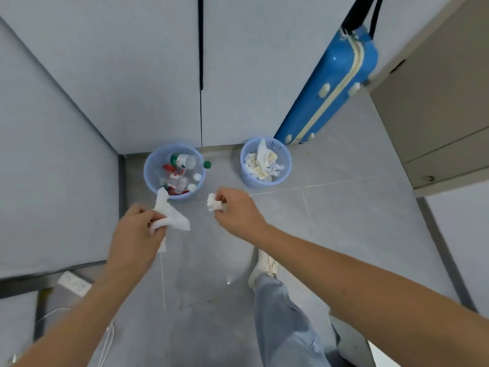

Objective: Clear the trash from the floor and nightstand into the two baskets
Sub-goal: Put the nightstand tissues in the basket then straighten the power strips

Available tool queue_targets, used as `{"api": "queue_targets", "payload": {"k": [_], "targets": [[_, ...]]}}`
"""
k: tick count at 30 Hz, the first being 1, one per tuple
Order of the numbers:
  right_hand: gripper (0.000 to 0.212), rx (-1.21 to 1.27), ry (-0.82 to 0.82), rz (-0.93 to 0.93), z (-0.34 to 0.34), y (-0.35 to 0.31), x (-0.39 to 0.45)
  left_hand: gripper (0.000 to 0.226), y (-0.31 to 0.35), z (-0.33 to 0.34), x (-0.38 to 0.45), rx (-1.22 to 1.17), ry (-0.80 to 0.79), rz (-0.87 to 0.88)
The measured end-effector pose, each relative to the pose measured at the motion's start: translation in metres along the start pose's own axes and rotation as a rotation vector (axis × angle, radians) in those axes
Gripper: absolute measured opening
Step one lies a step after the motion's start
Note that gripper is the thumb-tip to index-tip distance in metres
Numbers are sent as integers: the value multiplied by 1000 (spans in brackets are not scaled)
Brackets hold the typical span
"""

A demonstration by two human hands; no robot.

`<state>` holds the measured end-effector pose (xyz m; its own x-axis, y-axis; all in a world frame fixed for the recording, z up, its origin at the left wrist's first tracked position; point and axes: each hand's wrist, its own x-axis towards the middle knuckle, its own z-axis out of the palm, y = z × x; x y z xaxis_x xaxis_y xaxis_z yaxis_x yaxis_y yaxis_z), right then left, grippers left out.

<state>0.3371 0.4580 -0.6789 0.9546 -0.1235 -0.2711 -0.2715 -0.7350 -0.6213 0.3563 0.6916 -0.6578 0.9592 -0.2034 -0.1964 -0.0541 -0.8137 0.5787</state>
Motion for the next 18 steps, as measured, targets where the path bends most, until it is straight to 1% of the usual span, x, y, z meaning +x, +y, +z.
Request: {"api": "queue_targets", "payload": {"k": [3,6,8,11,14,18], "targets": [[10,14,49,67,-41,58,20,5,53,47,40,-30,-25,95],[15,-17,79,130,-74,112,45,3,96,97,78,-41,-92,124],[20,-9,91,173,-88,146,62,4,115,129,104,-52,-125,91],[20,29,90,251,-99,194,91,9,137,176,142,-81,-151,39],[18,44,58,328,-102,244,127,7,156,224,178,-85,-186,-7],[17,58,28,423,-98,306,179,13,175,292,226,-30,-256,-58]]}}
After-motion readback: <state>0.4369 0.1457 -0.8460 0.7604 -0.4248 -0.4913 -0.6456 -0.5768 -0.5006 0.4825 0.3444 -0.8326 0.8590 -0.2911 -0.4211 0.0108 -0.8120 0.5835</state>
